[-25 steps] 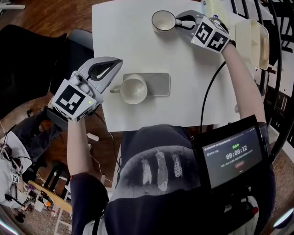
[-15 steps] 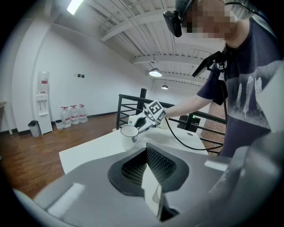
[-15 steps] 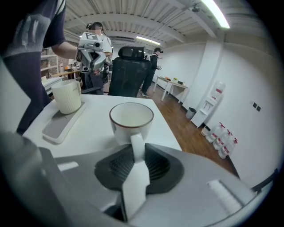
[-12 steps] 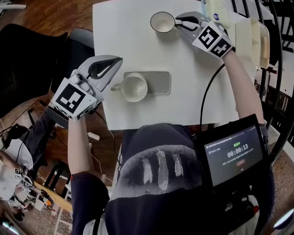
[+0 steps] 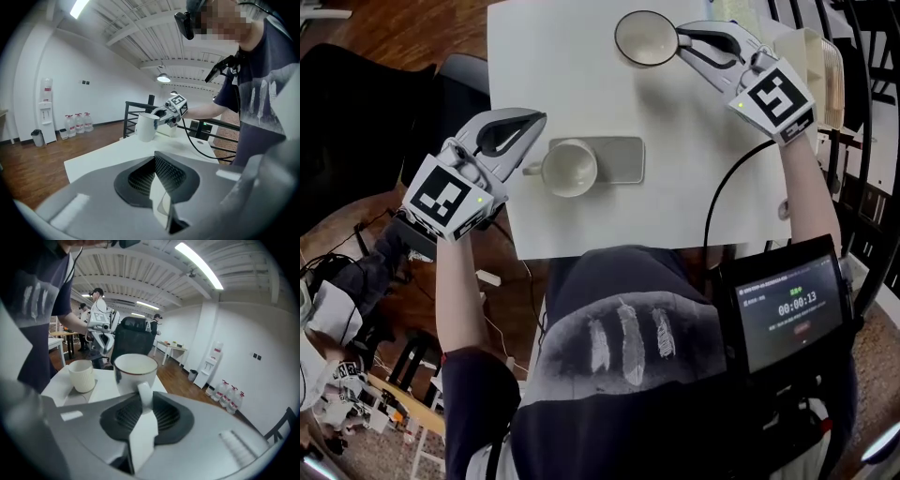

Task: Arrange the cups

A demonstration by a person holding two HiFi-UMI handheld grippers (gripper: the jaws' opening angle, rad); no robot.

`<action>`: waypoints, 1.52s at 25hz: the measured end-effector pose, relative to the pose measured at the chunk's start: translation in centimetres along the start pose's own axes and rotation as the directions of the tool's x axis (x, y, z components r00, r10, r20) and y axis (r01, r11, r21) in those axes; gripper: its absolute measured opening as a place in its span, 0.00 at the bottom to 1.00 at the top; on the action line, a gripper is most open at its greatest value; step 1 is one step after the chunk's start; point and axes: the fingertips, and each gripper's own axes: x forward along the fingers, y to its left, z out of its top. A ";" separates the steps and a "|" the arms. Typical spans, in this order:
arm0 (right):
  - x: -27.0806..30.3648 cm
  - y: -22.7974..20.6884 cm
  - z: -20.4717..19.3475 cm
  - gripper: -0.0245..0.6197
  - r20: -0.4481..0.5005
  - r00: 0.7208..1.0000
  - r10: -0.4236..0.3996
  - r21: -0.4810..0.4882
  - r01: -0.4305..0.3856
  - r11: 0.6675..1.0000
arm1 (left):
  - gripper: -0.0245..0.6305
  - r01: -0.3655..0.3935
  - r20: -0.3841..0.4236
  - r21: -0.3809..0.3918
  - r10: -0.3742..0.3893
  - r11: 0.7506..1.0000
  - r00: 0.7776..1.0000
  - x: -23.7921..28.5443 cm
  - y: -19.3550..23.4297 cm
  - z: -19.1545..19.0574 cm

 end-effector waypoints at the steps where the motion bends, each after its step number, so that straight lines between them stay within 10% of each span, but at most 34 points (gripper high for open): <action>1: -0.8 0.5 0.9 0.14 0.018 1.000 0.001 -0.010 -0.001 1.000 | 0.06 -0.001 0.003 0.004 0.001 1.000 1.000 -0.2 -0.2 0.2; 9: -5.7 7.9 5.9 0.14 0.123 0.992 -0.005 0.004 0.005 1.000 | 0.06 -0.024 0.003 0.029 0.024 0.999 1.000 -3.6 -2.5 1.0; 23: -4.0 17.6 -0.8 0.14 0.074 0.991 0.114 0.140 -0.123 0.982 | 0.06 -0.037 -0.002 0.029 0.037 0.999 0.999 -3.9 -3.8 -0.9; 38: -2.8 18.6 -4.1 0.14 0.011 0.996 0.089 0.155 -0.090 0.984 | 0.06 -0.034 -0.026 0.019 0.035 0.999 0.999 -4.4 -3.8 -0.7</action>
